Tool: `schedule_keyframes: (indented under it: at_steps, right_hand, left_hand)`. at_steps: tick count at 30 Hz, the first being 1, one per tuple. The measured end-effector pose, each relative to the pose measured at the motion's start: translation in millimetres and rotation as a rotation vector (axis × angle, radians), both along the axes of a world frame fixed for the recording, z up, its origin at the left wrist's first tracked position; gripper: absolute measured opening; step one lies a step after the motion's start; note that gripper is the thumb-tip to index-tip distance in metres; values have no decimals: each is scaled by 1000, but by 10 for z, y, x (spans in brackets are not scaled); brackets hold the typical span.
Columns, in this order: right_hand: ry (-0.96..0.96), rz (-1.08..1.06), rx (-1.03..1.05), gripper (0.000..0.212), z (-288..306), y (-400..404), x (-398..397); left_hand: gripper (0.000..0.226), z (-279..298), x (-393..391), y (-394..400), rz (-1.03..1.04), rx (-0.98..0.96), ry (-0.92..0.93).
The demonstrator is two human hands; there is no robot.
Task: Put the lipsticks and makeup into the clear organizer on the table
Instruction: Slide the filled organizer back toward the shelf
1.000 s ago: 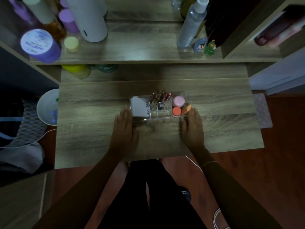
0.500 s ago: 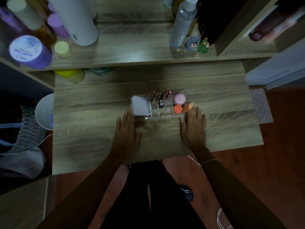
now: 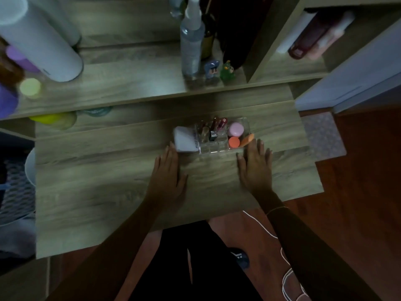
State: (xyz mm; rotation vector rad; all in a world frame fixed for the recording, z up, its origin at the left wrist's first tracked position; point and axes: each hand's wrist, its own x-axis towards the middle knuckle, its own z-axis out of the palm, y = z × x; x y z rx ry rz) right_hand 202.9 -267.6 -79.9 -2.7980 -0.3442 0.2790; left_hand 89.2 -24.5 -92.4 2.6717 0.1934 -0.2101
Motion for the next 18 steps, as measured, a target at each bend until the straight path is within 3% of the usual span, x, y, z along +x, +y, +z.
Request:
schedule_keyframes:
  at_steps: [18]
  right_hand:
    - [-15,-7,52,57,-4,-709,758]
  left_hand:
    - [72,105,783,-674,-46,-16,-24]
